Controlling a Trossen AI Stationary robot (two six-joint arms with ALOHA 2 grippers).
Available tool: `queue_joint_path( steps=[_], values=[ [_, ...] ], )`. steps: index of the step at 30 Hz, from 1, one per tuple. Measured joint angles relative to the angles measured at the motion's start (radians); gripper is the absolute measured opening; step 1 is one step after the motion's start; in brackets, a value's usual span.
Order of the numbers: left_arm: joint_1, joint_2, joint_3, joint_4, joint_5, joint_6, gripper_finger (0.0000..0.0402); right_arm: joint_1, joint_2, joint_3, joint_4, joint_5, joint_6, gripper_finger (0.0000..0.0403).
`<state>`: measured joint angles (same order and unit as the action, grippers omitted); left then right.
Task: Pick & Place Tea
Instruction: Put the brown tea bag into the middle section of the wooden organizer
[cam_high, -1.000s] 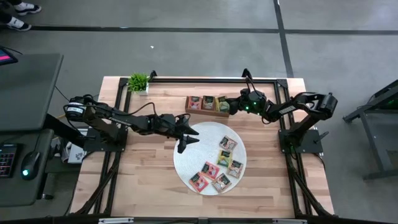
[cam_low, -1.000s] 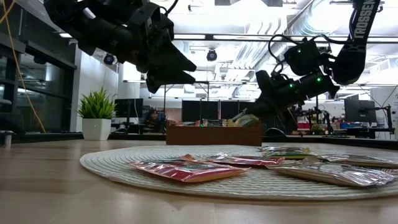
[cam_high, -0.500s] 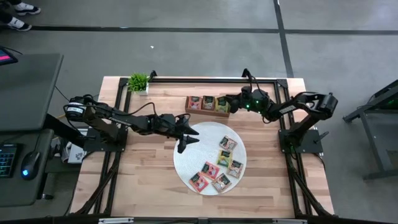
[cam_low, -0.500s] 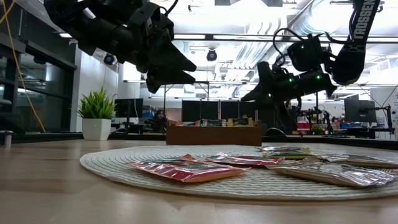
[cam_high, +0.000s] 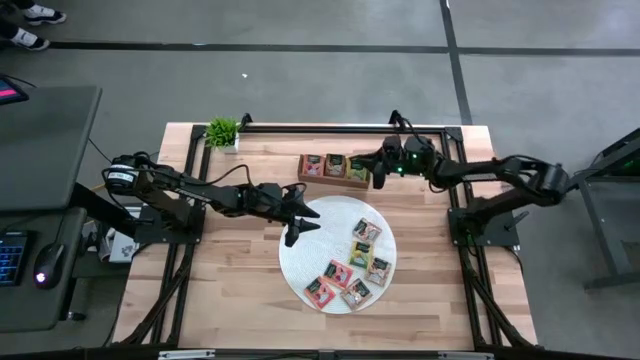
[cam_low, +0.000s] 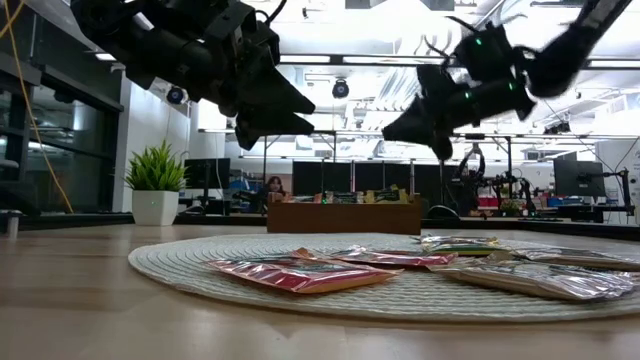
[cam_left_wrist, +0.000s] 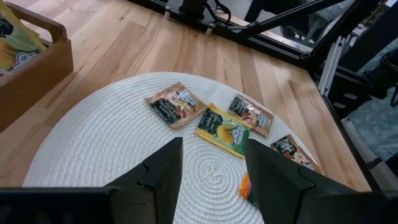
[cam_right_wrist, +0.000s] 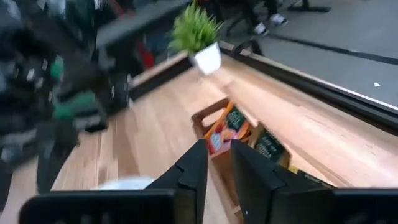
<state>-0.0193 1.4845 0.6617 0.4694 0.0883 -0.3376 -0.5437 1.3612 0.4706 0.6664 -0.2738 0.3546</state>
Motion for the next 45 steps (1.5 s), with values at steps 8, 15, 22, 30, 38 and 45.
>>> queue_joint_path(
  steps=[8, 15, 22, 30, 38, 45],
  values=[
    [0.000, 0.000, 0.000, 0.000, 0.003, 0.001, 0.0172, 0.089, -0.111, 0.265, -0.668, 0.007, -0.217, 0.0014],
    [0.000, 0.000, 0.000, 0.000, 0.018, 0.003, 0.0172, 0.211, -0.122, 0.360, -1.038, 0.058, -0.192, 0.0002],
    [0.000, 0.055, 0.007, 0.014, 0.076, -0.016, 0.0172, 0.446, -0.121, 0.279, -1.058, 0.161, 0.007, 0.0001],
    [0.000, 0.185, 0.121, 0.022, 0.169, -0.034, 0.0172, 0.732, -0.110, 0.268, -1.031, 0.408, 0.209, 0.0001],
    [0.000, 0.328, 0.261, 0.014, 0.274, -0.009, 0.0172, 0.901, 0.009, 0.268, -1.028, 0.524, 0.395, 0.0000],
    [0.000, 0.401, 0.344, -0.024, 0.288, -0.008, 0.0172, 0.886, 0.096, 0.267, -1.087, 0.591, 0.492, 0.0000]
  ],
)
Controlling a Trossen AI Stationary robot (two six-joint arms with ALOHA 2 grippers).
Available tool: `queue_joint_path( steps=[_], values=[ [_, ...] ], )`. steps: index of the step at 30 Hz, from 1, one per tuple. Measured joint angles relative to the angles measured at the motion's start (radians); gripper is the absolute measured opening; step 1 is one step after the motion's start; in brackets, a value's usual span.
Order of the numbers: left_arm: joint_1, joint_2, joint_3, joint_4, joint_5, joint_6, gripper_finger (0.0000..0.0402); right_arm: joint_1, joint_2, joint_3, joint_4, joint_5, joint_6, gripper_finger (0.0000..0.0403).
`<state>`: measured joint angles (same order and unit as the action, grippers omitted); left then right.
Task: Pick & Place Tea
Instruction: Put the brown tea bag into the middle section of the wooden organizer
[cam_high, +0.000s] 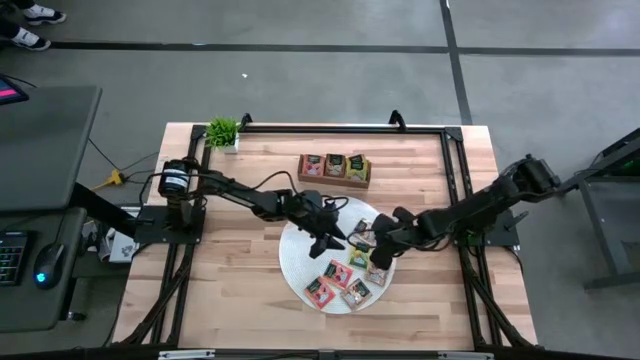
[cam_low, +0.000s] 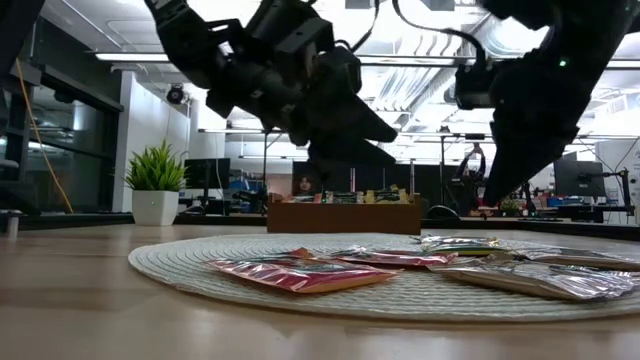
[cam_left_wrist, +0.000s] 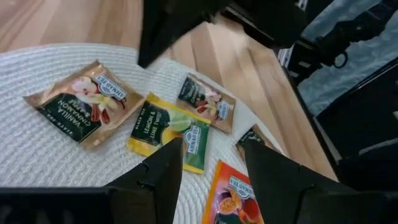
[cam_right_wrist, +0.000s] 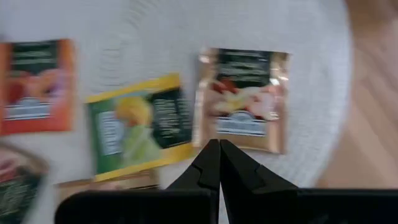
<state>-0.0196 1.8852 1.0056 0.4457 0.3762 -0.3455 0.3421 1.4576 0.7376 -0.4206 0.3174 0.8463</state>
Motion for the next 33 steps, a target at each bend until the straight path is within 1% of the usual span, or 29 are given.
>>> queue_joint_path(
  steps=[4, 8, 14, 18, 21, 26, 30, 33],
  values=[
    [0.000, 0.001, 0.029, 0.000, -0.002, 0.006, 0.0172, -0.041, 0.015, 0.000, -0.001, -0.004, -0.037, 0.0000],
    [0.012, 0.000, 0.035, -0.012, -0.042, 0.018, 0.0172, -0.088, 0.023, 0.000, 0.000, -0.061, -0.060, 0.0000],
    [0.073, 0.001, 0.036, -0.090, -0.037, -0.098, 0.0172, -0.151, 0.021, 0.000, 0.002, -0.145, -0.029, 0.0000],
    [0.118, 0.001, 0.036, -0.111, 0.014, -0.132, 0.0172, -0.188, 0.021, 0.000, 0.000, -0.210, -0.018, 0.0000],
    [0.146, 0.000, 0.036, -0.103, 0.065, -0.158, 0.0172, -0.213, 0.021, 0.000, 0.001, -0.245, -0.049, 0.0000],
    [0.164, 0.000, 0.036, -0.105, 0.090, -0.183, 0.0172, -0.248, 0.020, 0.000, 0.001, -0.285, -0.103, 0.0000],
    [0.164, 0.049, 0.051, -0.101, 0.101, -0.228, 0.0172, -0.275, 0.020, 0.000, 0.003, -0.328, -0.147, 0.0000],
    [0.164, 0.096, 0.093, -0.090, 0.146, -0.263, 0.0172, -0.299, 0.020, 0.000, 0.004, -0.361, -0.178, 0.0000]
  ],
)
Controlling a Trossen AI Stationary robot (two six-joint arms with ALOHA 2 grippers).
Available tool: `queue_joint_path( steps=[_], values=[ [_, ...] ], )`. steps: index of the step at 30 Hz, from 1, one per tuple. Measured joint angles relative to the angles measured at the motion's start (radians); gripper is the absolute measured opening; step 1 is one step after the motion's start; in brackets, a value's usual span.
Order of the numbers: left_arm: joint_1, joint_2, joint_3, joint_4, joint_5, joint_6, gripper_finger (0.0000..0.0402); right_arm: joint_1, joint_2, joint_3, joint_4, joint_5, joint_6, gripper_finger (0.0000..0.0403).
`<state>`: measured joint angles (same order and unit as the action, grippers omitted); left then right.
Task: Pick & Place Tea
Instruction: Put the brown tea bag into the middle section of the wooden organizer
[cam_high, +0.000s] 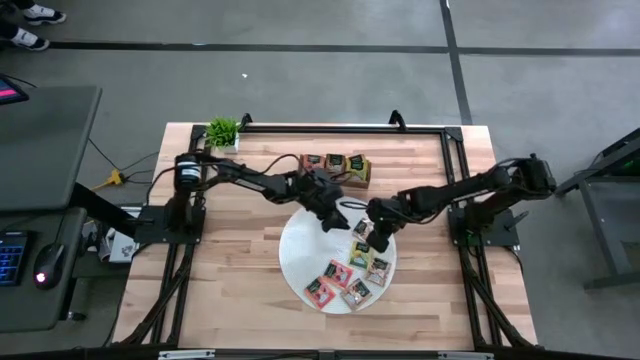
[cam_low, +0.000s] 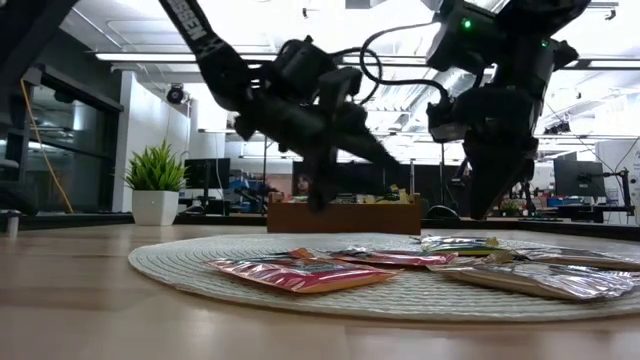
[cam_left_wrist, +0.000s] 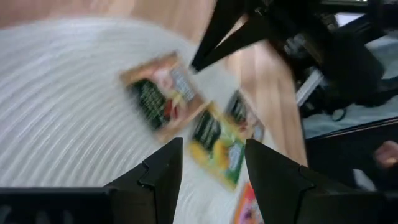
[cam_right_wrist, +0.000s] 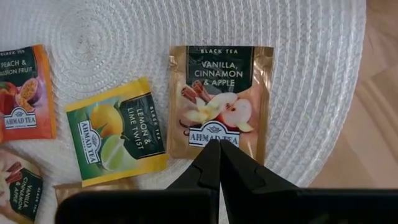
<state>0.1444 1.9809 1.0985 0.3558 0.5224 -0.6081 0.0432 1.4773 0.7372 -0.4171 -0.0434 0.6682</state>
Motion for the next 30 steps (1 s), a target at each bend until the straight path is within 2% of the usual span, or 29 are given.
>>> queue_joint_path(
  steps=[5, 8, 14, 17, 22, 30],
  values=[
    [0.000, 0.078, 0.074, -0.025, 0.023, -0.093, 0.0172, -0.024, 0.000, 0.000, -0.002, -0.043, -0.039, 0.0000],
    [0.000, 0.084, 0.111, -0.037, 0.017, -0.114, 0.0172, -0.025, -0.005, 0.000, -0.009, -0.053, -0.086, 0.0000],
    [0.000, 0.085, 0.140, -0.121, -0.059, -0.105, 0.0172, -0.023, -0.031, 0.000, -0.016, -0.003, -0.172, 0.0000],
    [0.000, 0.085, 0.141, -0.130, -0.065, -0.104, 0.0172, -0.025, -0.032, 0.000, -0.016, 0.000, -0.183, 0.0000],
    [0.000, 0.085, 0.141, -0.149, -0.070, -0.104, 0.0172, -0.024, -0.032, -0.091, 0.138, -0.061, -0.137, 0.0000],
    [0.000, 0.085, 0.141, -0.165, -0.113, -0.109, 0.0172, 0.019, -0.035, -0.186, 0.264, -0.033, -0.064, 0.0000]
  ],
)
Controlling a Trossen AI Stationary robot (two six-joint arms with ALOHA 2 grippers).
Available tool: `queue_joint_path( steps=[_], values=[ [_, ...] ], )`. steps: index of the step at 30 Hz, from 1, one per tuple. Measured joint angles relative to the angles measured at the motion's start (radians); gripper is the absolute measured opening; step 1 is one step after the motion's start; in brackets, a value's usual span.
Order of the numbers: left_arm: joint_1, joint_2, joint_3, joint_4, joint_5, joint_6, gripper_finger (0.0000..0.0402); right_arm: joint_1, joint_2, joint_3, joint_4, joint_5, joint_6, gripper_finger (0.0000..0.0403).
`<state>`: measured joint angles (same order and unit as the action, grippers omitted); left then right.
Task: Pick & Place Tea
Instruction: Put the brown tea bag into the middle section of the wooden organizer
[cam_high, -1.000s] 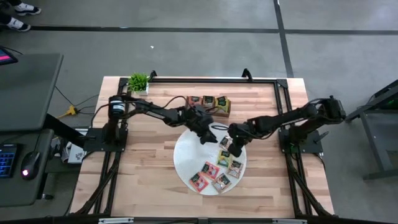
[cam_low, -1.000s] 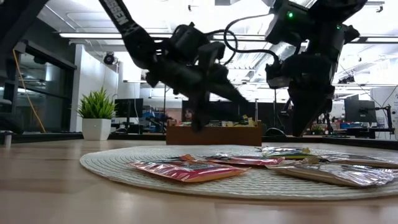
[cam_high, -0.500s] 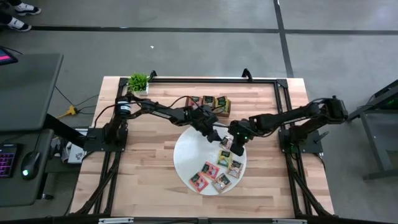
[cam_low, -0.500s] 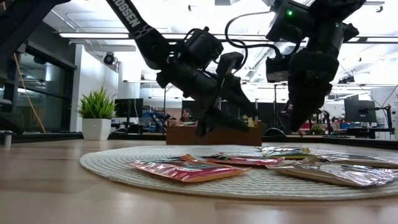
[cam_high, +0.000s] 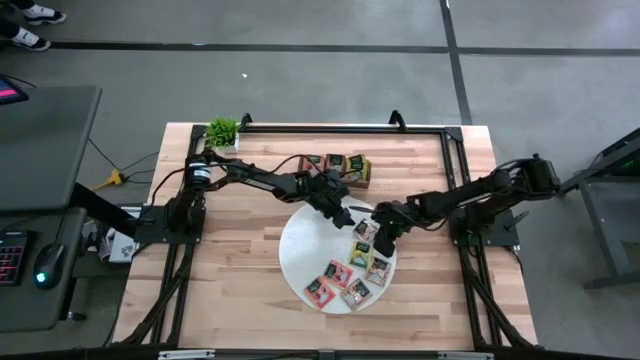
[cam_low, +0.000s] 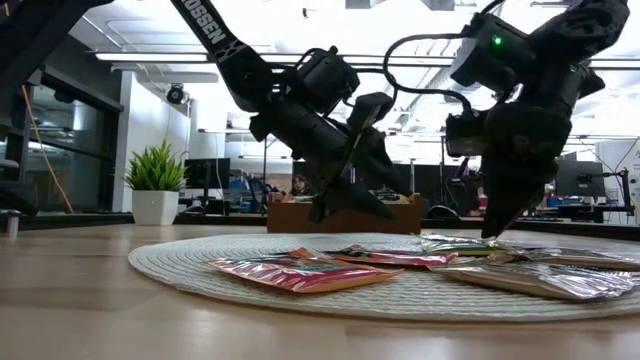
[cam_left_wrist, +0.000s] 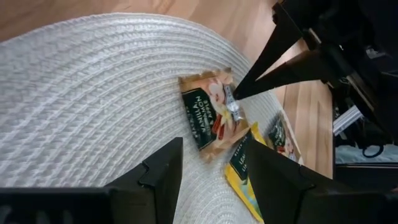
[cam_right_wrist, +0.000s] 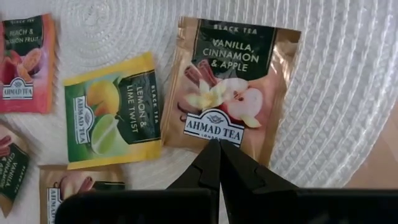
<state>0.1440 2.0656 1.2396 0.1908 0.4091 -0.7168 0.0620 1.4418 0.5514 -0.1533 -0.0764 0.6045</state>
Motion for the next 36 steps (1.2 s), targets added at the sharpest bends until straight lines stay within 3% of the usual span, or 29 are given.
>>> queue_joint_path(
  steps=[13, 36],
  values=[
    [-0.012, 0.000, 0.000, -0.015, -0.021, -0.048, 0.0172, -0.003, -0.003, -0.108, 0.191, 0.007, 0.072, 0.0000],
    [-0.020, 0.000, -0.001, -0.080, -0.049, -0.085, 0.0172, -0.011, 0.008, -0.111, 0.261, 0.015, 0.016, 0.0000]
  ],
)
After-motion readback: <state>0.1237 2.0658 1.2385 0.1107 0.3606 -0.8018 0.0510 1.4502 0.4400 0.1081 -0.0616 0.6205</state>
